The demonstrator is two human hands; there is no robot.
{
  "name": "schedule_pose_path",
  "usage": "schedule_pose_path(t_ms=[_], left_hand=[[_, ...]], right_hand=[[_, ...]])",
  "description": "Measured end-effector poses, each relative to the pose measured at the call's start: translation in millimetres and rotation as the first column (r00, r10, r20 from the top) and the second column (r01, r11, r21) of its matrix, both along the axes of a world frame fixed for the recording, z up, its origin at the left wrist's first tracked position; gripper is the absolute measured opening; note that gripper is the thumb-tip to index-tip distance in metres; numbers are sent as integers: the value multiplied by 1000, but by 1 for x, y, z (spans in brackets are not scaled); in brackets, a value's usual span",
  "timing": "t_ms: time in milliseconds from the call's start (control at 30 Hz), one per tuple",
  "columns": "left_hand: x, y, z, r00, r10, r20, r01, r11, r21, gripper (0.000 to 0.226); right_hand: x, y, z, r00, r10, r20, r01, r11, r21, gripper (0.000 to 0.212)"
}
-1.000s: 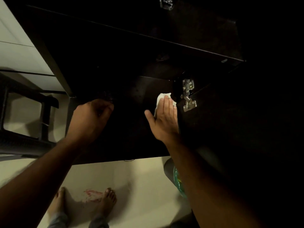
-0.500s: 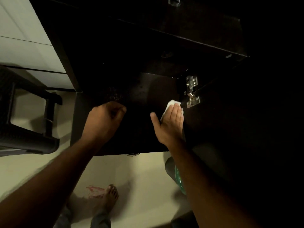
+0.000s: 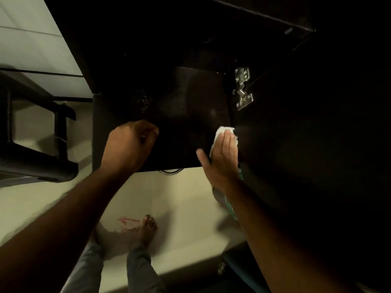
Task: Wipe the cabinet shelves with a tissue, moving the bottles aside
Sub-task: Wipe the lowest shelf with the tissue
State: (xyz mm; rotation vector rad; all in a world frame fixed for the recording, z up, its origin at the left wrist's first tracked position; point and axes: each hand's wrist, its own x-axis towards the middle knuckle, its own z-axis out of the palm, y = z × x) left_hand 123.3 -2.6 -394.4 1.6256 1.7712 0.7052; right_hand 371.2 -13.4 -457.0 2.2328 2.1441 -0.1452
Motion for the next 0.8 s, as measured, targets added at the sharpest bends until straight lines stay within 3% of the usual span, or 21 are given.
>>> schedule_pose_path(t_ms=[133,333,567,667,800], left_hand=[[-5,-8,-12,989,-59,-137,69,995,72,22],[-12,-19,-15,959,-111,-259,121,992,24,30],[-30,-27,-24,948,-103,-302,121,992,43,41],[-34,-29,-27,949,-101,-300,115,993,28,44],[-37,-32,-23,949,-124,-290,131,991,7,44]], right_hand=[[-22,28,4,994,-65,-84,60,997,-58,110],[2,-48,9,984,178,4,-176,977,-116,100],[-27,11,5,995,-99,-21,97,990,-101,111],[-57,-4,6,998,41,-57,-43,999,-30,107],[-50,-58,16,965,261,-37,-264,956,-128,100]])
